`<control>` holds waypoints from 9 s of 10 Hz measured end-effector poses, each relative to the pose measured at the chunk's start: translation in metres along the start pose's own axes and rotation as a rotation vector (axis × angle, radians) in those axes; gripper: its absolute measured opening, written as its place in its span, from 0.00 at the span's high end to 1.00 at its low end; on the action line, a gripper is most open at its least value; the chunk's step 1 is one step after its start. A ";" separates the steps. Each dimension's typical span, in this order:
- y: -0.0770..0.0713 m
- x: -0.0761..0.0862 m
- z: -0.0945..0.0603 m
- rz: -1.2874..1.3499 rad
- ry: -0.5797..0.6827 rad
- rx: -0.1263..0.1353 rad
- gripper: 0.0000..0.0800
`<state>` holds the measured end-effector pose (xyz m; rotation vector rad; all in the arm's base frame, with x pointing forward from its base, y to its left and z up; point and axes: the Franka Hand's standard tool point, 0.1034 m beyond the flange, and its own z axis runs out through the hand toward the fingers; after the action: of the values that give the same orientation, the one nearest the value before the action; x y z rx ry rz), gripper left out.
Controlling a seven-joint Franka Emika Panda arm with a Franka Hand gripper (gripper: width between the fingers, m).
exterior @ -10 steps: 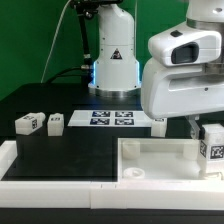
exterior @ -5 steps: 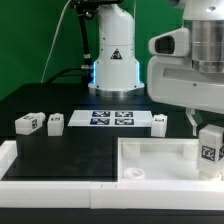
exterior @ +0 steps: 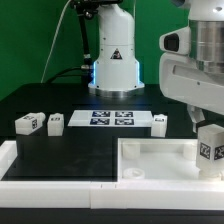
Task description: Assemble one leg
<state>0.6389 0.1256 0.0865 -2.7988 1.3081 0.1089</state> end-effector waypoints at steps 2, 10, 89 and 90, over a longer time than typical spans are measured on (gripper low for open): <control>0.001 0.002 0.002 -0.311 0.002 -0.003 0.21; 0.000 0.000 0.004 -1.116 0.030 -0.029 0.19; -0.002 -0.004 0.011 -1.039 0.111 -0.073 0.19; -0.002 -0.004 0.011 -1.027 0.112 -0.073 0.29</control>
Offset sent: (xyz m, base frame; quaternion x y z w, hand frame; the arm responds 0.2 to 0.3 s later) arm -0.0038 0.0008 -0.0024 -0.0024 0.0263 -0.3411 0.9397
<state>0.6373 0.1312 0.0756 -3.1617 -0.2422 -0.0487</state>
